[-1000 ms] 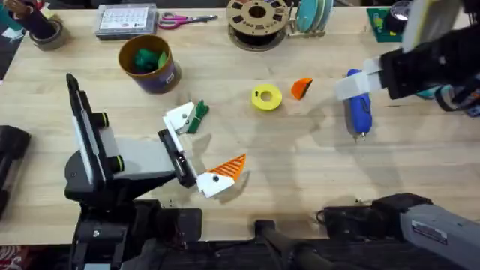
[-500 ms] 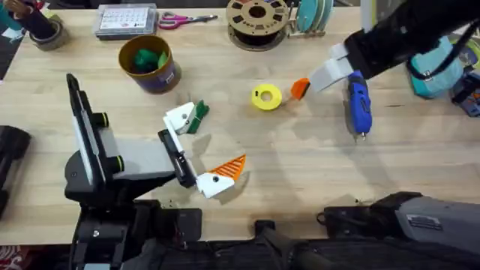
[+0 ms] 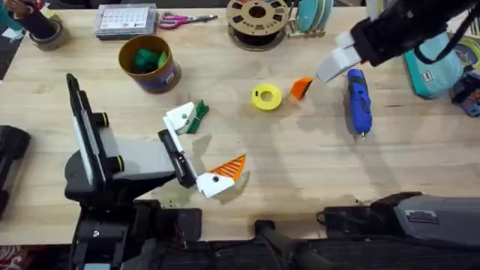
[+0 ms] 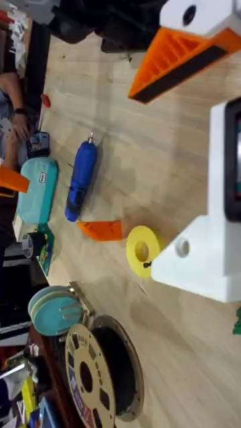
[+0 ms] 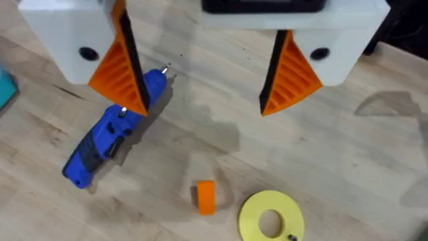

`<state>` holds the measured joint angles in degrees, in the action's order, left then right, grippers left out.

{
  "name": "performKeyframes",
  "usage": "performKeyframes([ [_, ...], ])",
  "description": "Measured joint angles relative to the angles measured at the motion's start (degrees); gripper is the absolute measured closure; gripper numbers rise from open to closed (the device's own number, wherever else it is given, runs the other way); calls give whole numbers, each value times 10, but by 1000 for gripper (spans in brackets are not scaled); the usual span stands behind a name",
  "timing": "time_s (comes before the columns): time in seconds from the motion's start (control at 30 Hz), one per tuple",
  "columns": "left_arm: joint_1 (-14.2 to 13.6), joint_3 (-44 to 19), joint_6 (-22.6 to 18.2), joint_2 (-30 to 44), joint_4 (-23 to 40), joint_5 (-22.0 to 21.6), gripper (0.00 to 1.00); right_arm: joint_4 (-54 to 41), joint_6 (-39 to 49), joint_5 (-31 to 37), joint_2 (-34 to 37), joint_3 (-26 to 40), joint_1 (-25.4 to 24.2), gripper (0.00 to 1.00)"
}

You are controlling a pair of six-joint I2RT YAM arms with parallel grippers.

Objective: Pick up the gripper from the table and insert it into the empty holder that is missing its gripper. Then pick up a screw, insert it into the mounting hole, and use the screwdriver to tighten it. Finally, clean up the table by picking up the vegetable and placing it into the bucket.

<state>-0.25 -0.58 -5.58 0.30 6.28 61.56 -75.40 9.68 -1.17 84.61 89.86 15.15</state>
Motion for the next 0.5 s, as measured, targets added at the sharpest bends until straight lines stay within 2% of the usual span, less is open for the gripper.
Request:
performKeyframes([
  [0.5,0,0,0,0,0,0,9,48,23,0,87,0,-8,5],
])
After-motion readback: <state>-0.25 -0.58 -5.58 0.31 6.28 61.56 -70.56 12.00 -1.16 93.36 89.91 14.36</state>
